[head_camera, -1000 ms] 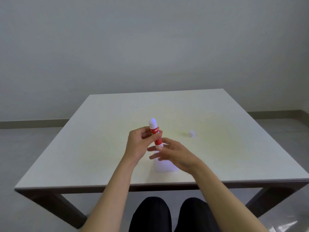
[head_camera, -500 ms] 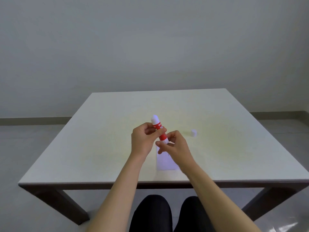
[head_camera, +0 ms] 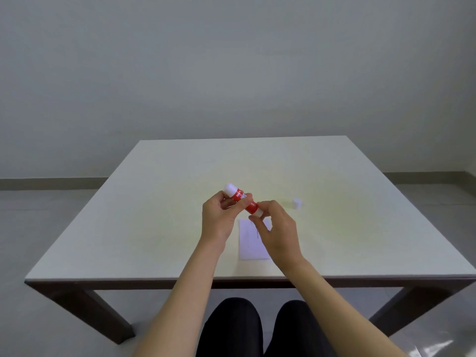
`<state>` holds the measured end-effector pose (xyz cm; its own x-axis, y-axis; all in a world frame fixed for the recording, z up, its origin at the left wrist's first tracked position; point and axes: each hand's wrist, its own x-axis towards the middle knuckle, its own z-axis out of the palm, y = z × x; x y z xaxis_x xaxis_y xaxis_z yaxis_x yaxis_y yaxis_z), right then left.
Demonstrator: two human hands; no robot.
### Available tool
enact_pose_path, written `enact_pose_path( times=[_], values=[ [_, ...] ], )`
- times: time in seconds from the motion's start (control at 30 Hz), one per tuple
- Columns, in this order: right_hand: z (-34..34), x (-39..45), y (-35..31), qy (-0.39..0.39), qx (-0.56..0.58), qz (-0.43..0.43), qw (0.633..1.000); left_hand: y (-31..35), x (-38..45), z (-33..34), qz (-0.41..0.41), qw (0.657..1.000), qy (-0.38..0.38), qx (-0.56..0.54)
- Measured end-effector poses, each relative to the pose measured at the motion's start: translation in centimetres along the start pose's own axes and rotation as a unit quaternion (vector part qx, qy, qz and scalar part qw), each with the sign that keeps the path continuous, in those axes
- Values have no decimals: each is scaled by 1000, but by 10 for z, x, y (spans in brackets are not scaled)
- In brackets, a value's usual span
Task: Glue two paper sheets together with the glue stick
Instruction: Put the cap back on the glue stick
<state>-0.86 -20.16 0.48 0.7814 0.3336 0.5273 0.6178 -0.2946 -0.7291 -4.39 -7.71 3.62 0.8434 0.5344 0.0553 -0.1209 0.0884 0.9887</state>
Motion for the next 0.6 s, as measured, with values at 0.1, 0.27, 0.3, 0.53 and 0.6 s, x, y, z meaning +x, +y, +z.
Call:
enact_pose_path(
  times=[0.1,0.27,0.3,0.53,0.6],
  values=[
    [-7,9,0,-62,131,128,981,-1,-2,-3,-5,1000,3,-9],
    [-26,27,-1,-280,431,364,777,-1,-2,-7,-7,1000,-2,-10],
    [-27,27,-1,-273,445,360,773,0,-2,-7,-7,1000,-2,-8],
    [-5,5,1,-32,21,27,999,-1,-2,2,-17,999,28,-16],
    [2,-1,6,36,-137,-118,983,-3,-3,5,-18,999,44,0]
  ],
)
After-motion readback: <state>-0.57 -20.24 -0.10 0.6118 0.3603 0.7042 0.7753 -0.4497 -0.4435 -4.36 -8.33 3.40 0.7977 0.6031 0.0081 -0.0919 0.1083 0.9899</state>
